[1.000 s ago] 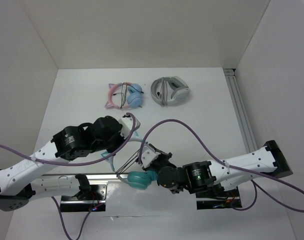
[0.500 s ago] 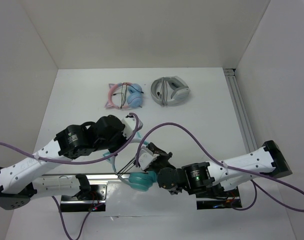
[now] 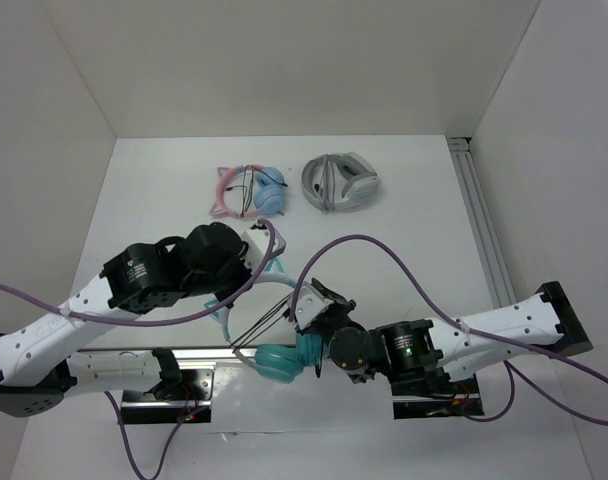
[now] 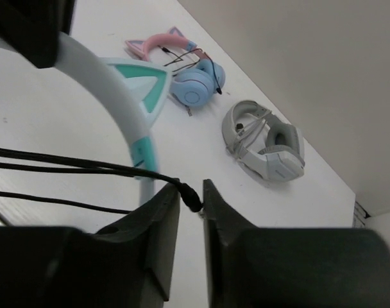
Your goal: Wrap the headphones
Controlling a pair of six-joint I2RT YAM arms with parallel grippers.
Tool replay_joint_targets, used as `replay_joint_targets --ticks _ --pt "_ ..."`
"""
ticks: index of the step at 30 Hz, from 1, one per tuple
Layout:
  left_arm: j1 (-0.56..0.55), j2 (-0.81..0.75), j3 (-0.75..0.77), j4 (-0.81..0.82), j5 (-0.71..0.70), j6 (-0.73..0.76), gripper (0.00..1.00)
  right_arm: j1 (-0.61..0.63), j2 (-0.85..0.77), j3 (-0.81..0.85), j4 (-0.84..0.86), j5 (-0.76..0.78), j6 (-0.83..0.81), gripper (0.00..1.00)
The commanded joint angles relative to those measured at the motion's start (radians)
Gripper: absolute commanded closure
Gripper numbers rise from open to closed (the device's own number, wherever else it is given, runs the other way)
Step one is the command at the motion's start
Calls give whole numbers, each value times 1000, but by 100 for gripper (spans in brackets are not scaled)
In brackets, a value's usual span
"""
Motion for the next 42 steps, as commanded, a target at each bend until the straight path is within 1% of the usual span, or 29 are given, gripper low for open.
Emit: replay_joint_targets --ticks 1,2,4,5,10,14,17,19,23,27,34,40,42 --pt "-7 6 70 -49 84 21 100 -41 -46 -20 -36 61 31 72" --pt "-7 7 70 -50 84 21 100 -41 -46 -21 -46 61 31 68" --pt "-16 7 70 -50 84 21 100 -51 -55 -21 -58 37 55 65" --pt "-16 17 70 -50 95 21 100 -64 -55 -21 -69 26 56 62" --pt "-16 26 80 -50 104 31 100 -137 -64 -39 -69 -43 88 59" --pt "-16 26 89 -50 90 31 100 -162 -64 -39 -87 -43 109 54" --pt "-16 26 89 -63 41 31 100 -162 -64 -39 -99 -20 118 41" --pt "-16 26 98 -76 3 8 100 -180 -87 -48 -86 7 118 35" --pt "-16 39 109 -85 -22 -2 100 -191 -141 -79 -63 -19 118 34" --pt "-16 40 118 -85 -43 -2 100 -191 -141 -79 -53 -19 138 34" --pt "-16 103 127 -138 -160 -46 100 -211 -150 -79 -24 -49 174 34" --pt "-26 144 127 -138 -163 -55 100 -232 -150 -91 -4 -71 241 31" --pt "-26 154 127 -114 -163 -55 100 -242 -141 -57 -38 -83 275 31"
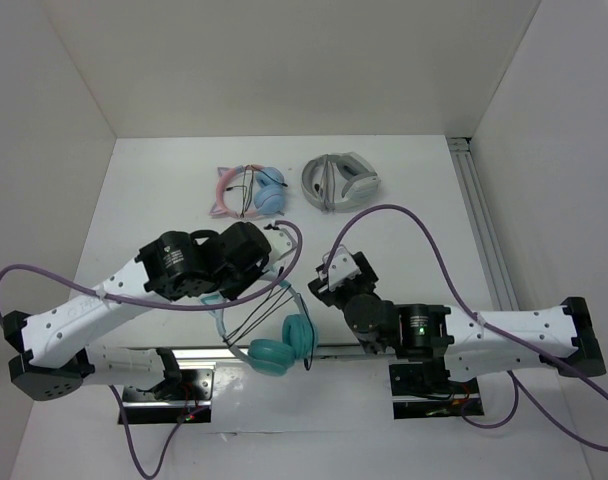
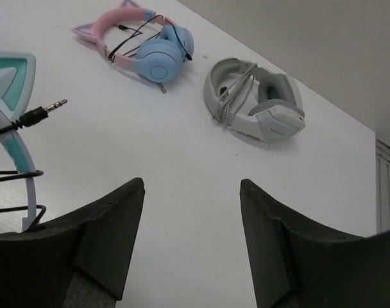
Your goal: Wrap the headphones
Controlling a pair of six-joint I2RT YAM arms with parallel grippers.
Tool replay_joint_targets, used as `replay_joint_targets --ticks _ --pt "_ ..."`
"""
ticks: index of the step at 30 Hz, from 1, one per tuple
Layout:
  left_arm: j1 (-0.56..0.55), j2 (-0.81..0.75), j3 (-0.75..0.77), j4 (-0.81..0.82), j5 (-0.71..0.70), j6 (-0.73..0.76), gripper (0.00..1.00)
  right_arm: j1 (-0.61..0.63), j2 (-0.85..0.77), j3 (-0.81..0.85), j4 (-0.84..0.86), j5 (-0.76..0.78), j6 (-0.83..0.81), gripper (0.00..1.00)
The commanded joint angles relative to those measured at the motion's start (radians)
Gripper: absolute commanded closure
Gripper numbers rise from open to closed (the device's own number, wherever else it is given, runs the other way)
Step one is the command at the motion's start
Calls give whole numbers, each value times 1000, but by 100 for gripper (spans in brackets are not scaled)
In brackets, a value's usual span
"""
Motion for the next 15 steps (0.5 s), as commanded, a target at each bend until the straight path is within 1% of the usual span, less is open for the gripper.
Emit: replay_joint_targets --ticks 1,3,4,5,6,7,8,9,10,11,12,14,15 --pt "-7 9 44 75 25 -38 100 -21 -10 47 12 2 113 31" --pt "-7 9 44 115 39 -38 100 -21 1 107 -54 47 165 30" --pt "-7 23 44 129 39 -38 100 -21 13 134 -86 77 229 28" --pt "-7 32 56 144 39 -38 100 -9 39 164 -176 205 277 26" --pt "-7 60 56 163 28 -47 100 1 58 252 -276 273 358 24" --pt "-7 75 56 176 28 -47 100 10 76 311 -400 318 464 15" --pt "-7 90 56 204 28 -47 100 10 113 428 -636 341 673 2" --pt "-7 106 56 219 28 -47 100 10 128 479 -728 341 761 0" --pt "14 132 56 238 37 -37 100 10 140 518 -785 329 838 0" --pt "25 141 44 261 37 -37 100 10 150 549 -825 314 862 0" --pt "42 141 44 317 52 -37 100 10 162 590 -891 314 886 0" --pt "100 152 3 383 75 -37 100 19 162 612 -948 324 978 0" --pt "118 152 -10 417 75 -37 100 19 141 612 -970 337 991 0"
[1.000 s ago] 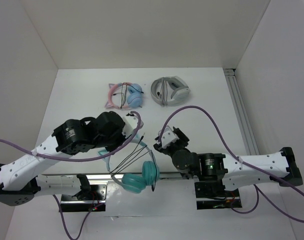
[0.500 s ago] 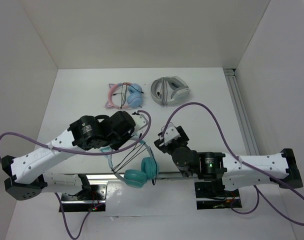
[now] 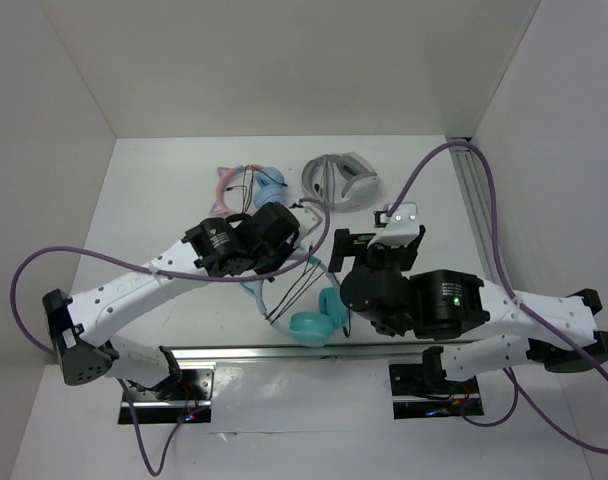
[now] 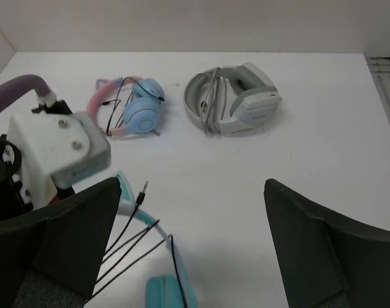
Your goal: Wrap the headphones
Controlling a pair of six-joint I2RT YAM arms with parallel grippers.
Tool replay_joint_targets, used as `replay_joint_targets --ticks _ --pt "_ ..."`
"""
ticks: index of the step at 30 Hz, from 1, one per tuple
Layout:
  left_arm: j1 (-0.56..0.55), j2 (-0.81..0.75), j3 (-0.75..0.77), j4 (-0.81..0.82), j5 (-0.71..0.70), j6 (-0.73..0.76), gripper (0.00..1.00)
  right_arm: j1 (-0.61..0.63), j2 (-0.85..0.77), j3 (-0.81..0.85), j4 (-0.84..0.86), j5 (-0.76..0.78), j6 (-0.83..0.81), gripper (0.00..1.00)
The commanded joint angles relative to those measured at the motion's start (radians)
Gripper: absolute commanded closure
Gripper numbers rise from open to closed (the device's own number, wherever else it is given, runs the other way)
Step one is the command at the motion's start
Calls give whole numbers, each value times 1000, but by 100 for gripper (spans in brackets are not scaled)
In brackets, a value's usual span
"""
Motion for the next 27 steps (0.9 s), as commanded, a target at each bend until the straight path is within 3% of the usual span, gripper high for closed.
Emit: replay_joint_targets --ticks 1,9,17,27 --pt "82 -6 -18 254 40 -31 100 12 -18 33 -242 93 232 0" --pt "167 158 -38 562 22 -94 100 3 -132 99 -190 122 153 0" --pt "229 502 112 690 102 -126 100 3 -238 76 -112 52 78 0" --pt "285 652 137 865 252 -180 100 3 -379 37 -23 -102 -45 0"
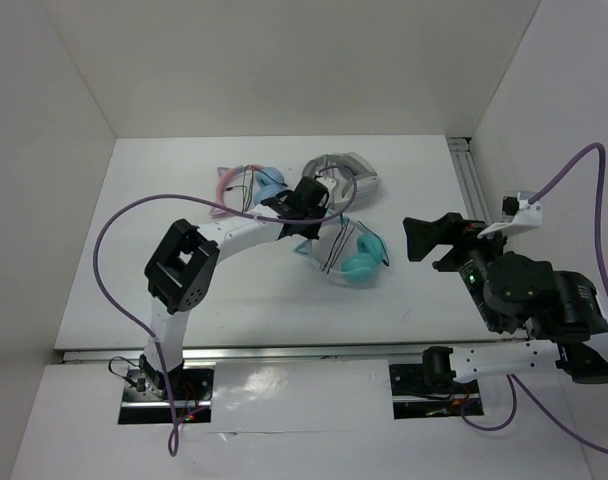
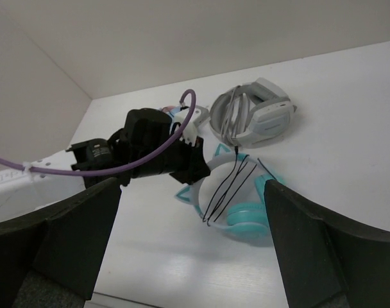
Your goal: Wrap the headphones
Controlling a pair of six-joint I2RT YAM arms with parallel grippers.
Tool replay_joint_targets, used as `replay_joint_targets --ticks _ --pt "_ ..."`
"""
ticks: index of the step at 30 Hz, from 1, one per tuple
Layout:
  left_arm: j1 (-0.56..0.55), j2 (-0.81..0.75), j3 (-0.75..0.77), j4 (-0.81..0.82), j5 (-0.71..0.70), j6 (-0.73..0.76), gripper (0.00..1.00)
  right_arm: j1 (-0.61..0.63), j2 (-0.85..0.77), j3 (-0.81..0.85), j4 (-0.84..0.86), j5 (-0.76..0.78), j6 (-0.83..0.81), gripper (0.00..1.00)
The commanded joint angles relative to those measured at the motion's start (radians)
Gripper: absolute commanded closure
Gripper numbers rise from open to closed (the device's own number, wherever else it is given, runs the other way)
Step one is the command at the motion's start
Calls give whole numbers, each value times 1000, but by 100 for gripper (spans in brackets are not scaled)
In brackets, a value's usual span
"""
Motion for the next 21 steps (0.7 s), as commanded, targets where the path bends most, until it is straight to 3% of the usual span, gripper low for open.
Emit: replay_joint_targets --ticks 1,8,15,20,21 --pt "10 4 43 178 109 -79 100 2 -29 -26 110 -75 -75 0" --pt "21 50 -37 238 171 -130 100 2 -18 -35 108 -86 -84 0" --pt "11 50 -89 247 128 -150 100 -7 -7 -54 119 -95 -84 0" --pt "2 8 -114 237 68 -150 92 -7 -18 -74 138 -105 -84 0" --pt "2 -2 -114 236 68 -150 85 -7 -18 -74 138 -105 -84 0"
